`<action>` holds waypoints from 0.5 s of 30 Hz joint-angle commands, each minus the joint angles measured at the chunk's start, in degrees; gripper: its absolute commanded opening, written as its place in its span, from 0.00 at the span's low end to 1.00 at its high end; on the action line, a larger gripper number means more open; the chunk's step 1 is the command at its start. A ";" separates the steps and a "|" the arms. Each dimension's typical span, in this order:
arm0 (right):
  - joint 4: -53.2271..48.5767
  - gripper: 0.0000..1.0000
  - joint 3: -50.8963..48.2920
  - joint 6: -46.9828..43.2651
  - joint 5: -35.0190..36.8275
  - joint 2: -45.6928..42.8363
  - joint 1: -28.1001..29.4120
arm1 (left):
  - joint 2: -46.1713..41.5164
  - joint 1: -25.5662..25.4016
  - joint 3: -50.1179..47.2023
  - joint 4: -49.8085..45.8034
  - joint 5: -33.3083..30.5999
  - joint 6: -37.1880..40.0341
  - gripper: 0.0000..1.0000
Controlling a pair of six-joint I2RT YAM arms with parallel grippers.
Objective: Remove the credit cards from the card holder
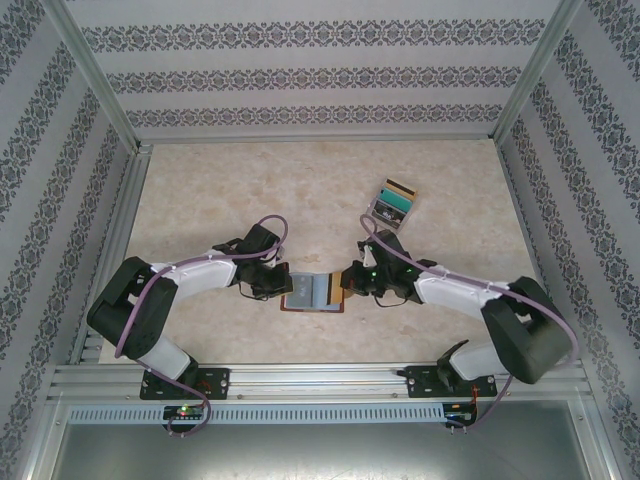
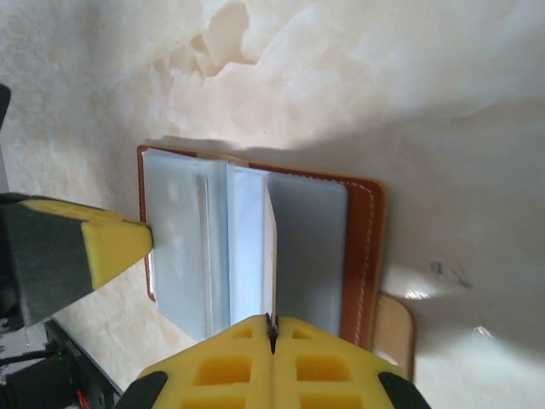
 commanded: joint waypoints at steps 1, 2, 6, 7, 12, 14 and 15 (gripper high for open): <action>-9.29 0.00 3.11 -5.13 0.52 -4.35 -0.93 | -1.04 0.33 2.64 -5.39 -2.28 1.68 0.00; -11.91 0.00 4.87 -6.35 1.15 -5.49 -1.19 | -1.81 0.42 3.60 -6.24 -2.58 1.84 0.00; -23.43 0.00 14.13 -13.35 4.32 -8.39 -2.22 | -5.17 0.80 8.12 -9.64 -3.62 2.50 0.09; -25.96 0.00 16.39 -15.09 5.31 -8.65 -2.61 | -5.89 0.96 9.09 -10.36 -3.90 2.65 0.14; -38.43 0.00 30.73 -27.07 12.98 -7.36 -5.28 | -10.68 1.98 14.05 -13.59 -6.36 3.59 0.46; -41.19 0.00 35.86 -31.05 14.92 -6.06 -6.47 | -12.45 2.43 15.19 -14.40 -7.21 4.00 0.68; -42.17 0.00 38.15 -33.29 16.33 -5.34 -7.01 | -13.52 2.64 15.68 -14.75 -7.64 4.09 0.79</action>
